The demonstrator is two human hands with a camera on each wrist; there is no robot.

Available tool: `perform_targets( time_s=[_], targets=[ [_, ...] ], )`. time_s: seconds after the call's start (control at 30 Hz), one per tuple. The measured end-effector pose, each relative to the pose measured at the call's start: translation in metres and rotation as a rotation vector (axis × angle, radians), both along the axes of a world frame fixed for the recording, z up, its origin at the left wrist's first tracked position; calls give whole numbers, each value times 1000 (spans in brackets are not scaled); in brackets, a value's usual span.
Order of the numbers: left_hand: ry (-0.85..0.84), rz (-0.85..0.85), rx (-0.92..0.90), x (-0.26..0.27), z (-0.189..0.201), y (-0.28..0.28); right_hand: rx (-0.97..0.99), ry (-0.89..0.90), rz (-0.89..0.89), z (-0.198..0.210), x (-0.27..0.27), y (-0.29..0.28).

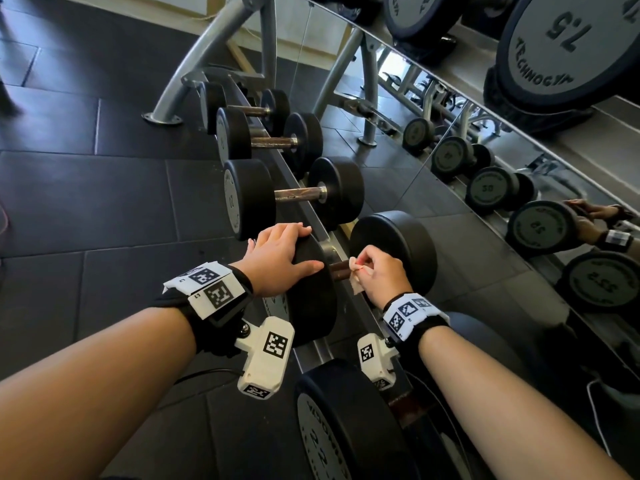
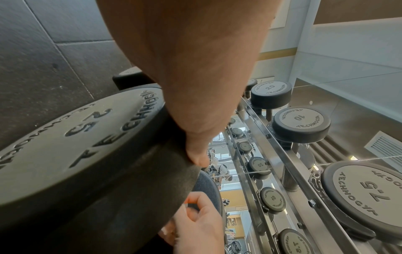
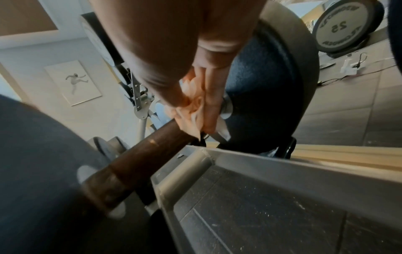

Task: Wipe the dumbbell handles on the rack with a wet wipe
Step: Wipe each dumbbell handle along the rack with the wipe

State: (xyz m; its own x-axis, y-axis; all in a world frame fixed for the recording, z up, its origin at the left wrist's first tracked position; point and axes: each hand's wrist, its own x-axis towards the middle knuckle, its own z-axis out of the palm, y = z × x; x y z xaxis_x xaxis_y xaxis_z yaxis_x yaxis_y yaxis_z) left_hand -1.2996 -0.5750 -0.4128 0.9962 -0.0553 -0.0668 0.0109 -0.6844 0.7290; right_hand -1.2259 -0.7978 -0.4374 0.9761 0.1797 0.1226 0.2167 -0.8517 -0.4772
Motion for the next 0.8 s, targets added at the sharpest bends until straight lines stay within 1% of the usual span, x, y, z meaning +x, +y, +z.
perform_targets(
  time_s=[0.1, 0.17, 0.2, 0.27, 0.37, 0.43, 0.47, 0.5, 0.57, 0.63, 0.7, 0.8],
  targets=[
    [-5, 5, -5, -1, 1, 0, -78, -47, -88, 8, 8, -2],
    [-5, 7, -9, -2, 1, -1, -187, -51, -77, 7, 7, 3],
    [-6, 8, -14, -2, 1, -1, -199, -48, -75, 6, 6, 6],
    [-9, 8, -24, -2, 0, -1, -135, -14, -51, 2, 0, 11],
    [-13, 8, -23, -1, 0, -1, 13, 132, 129, 2, -12, 16],
    [-1, 2, -18, -1, 1, -1, 46, 229, 221, 1, -18, 17],
    [4, 0, -16, 0, 1, 0, 51, 223, 219, 1, -18, 16],
    [6, -2, -14, -1, 1, 1, 63, 183, 175, 2, -16, 12],
    [7, -3, -18, -1, 1, 1, 88, 70, 21, 5, -6, 1],
    [1, -4, -25, -1, 0, 1, 38, 42, -71, 7, 2, -7],
    [-5, -4, -29, -2, 0, 0, -34, 61, -92, 4, 5, -6],
    [-12, 1, -32, -1, 0, 0, 13, 74, -91, 0, 5, -3]
  ],
)
